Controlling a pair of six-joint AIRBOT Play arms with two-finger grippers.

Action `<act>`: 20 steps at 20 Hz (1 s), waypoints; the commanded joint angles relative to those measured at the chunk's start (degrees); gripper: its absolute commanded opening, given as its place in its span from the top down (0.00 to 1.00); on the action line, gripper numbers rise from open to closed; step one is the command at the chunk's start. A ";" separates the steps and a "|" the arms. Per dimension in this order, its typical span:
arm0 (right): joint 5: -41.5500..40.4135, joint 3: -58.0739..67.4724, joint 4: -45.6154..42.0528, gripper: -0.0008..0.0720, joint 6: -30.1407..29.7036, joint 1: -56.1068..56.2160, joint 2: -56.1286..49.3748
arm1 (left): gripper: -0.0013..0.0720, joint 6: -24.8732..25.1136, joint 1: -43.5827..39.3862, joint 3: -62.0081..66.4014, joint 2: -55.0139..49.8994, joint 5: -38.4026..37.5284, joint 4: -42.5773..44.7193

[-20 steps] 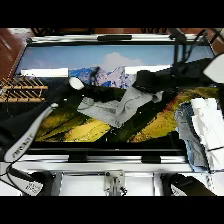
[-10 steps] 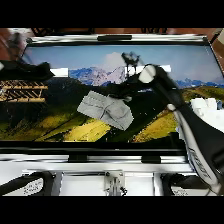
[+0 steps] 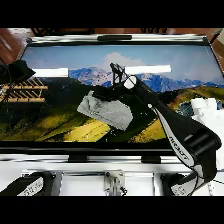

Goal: Fold the shirts.

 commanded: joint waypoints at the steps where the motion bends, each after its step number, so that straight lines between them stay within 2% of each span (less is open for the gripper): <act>1: 5.46 0.74 -5.90 0.36 -1.36 -3.65 4.33 | 0.94 -0.02 -0.15 -2.71 0.48 -0.24 0.24; 5: 25.14 0.63 -32.83 0.36 7.58 -11.50 10.56 | 0.94 1.31 -0.15 -4.83 0.48 -0.22 0.24; 6: 29.90 -0.02 -37.79 0.36 8.31 -13.18 10.69 | 0.94 1.36 -0.15 -4.83 0.48 -0.22 0.24; 7: 33.05 -1.77 -39.19 0.36 8.44 -15.02 10.67 | 0.94 1.81 -0.15 -4.83 0.50 -0.24 0.24; 9: 33.66 -9.25 -33.92 0.35 9.79 -18.16 10.69 | 0.94 2.23 -0.15 -4.83 0.50 -0.24 0.24; 11: 28.33 -17.64 -22.86 0.13 9.03 -18.80 10.67 | 0.94 2.34 -0.31 -4.83 0.50 -0.24 0.13; 14: 17.70 -26.18 -13.27 0.13 8.57 -16.92 10.56 | 0.94 2.34 -1.60 -4.83 0.50 0.83 0.15; 18: 9.90 -29.09 -9.57 0.13 9.07 -14.32 10.32 | 0.94 2.36 -2.84 -4.83 0.48 1.25 0.20; 20: 5.25 -29.09 -9.64 0.14 11.30 -12.68 10.25 | 0.94 2.36 -2.89 -4.83 0.50 1.25 0.17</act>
